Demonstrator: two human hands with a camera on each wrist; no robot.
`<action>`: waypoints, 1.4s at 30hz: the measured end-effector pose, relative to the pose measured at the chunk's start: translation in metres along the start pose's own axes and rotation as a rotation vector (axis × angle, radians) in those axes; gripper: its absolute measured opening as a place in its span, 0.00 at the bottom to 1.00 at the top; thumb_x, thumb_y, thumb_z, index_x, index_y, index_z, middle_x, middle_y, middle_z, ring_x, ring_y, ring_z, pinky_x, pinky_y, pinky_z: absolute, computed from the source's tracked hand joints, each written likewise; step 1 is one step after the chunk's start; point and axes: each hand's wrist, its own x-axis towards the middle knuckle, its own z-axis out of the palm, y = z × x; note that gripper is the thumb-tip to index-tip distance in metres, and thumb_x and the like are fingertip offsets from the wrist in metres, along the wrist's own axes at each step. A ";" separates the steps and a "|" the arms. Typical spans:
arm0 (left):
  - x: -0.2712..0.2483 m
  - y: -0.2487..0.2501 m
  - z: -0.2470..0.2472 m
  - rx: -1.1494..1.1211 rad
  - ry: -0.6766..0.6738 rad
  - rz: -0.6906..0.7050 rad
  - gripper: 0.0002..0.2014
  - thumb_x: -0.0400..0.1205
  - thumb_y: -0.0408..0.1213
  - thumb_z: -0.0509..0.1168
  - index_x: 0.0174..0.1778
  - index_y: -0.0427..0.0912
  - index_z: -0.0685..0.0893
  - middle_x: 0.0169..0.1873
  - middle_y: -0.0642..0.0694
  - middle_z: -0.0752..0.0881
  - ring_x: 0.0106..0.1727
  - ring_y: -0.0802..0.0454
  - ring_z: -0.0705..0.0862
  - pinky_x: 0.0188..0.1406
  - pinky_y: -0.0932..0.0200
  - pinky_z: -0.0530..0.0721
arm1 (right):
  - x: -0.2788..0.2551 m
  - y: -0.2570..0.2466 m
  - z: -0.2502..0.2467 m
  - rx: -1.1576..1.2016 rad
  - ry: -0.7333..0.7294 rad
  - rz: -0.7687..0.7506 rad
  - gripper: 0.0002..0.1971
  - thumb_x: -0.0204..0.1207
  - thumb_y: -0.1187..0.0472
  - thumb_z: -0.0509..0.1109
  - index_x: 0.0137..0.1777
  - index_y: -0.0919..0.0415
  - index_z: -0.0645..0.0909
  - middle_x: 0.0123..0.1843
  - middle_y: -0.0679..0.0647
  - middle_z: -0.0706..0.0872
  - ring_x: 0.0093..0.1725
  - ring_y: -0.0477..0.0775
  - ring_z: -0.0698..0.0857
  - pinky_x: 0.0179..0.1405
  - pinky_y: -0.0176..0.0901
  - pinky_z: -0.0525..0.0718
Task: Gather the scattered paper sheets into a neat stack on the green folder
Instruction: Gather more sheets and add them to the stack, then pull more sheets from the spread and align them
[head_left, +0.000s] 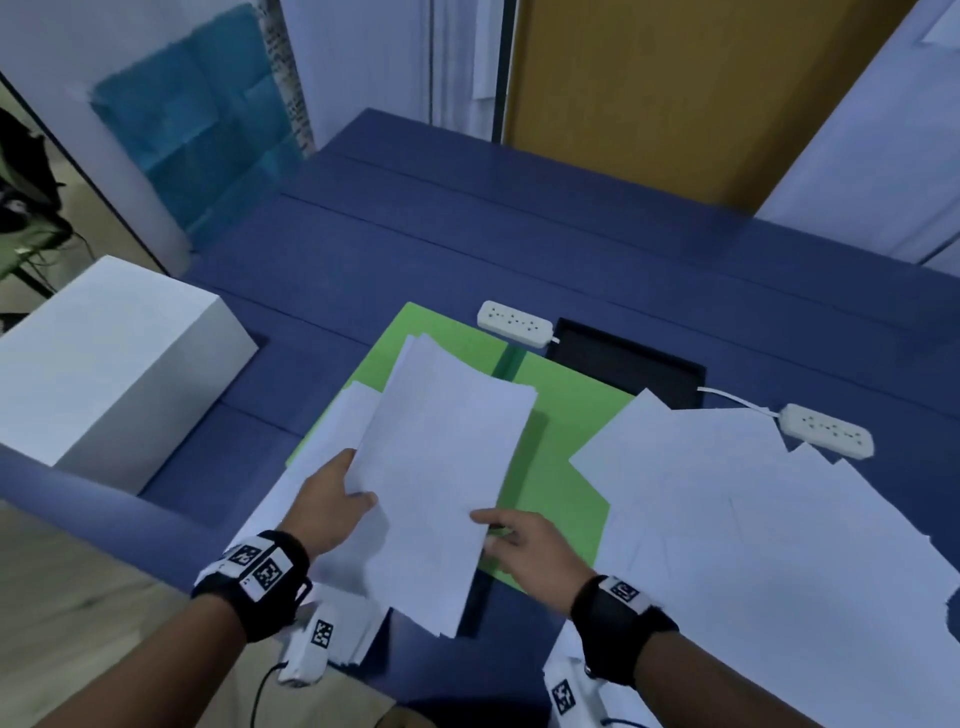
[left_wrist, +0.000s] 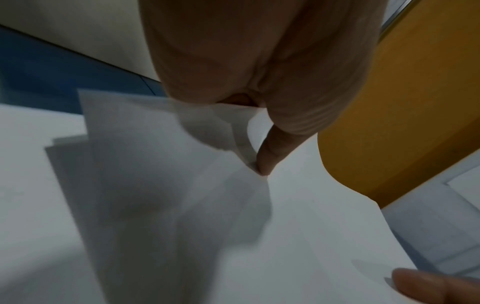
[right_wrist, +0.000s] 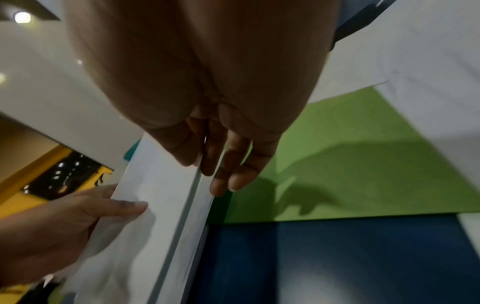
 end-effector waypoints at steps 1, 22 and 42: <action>0.005 -0.013 -0.009 0.038 -0.009 -0.025 0.17 0.81 0.30 0.71 0.63 0.50 0.82 0.53 0.50 0.90 0.55 0.46 0.88 0.56 0.47 0.86 | 0.007 -0.005 0.011 -0.025 -0.051 0.013 0.21 0.88 0.63 0.67 0.77 0.46 0.83 0.63 0.52 0.92 0.60 0.48 0.90 0.71 0.47 0.86; 0.045 -0.088 -0.043 0.474 0.012 -0.252 0.33 0.74 0.32 0.71 0.77 0.40 0.72 0.65 0.32 0.83 0.67 0.29 0.82 0.62 0.41 0.82 | 0.033 -0.018 0.031 -0.255 -0.221 0.116 0.17 0.87 0.56 0.68 0.74 0.54 0.84 0.62 0.49 0.87 0.59 0.50 0.85 0.68 0.45 0.83; -0.014 0.109 0.175 0.299 -0.264 0.404 0.28 0.81 0.44 0.76 0.78 0.50 0.77 0.63 0.49 0.77 0.63 0.47 0.83 0.67 0.51 0.82 | -0.085 0.102 -0.106 0.241 0.296 0.220 0.10 0.86 0.55 0.70 0.64 0.48 0.87 0.54 0.48 0.89 0.51 0.47 0.89 0.52 0.43 0.86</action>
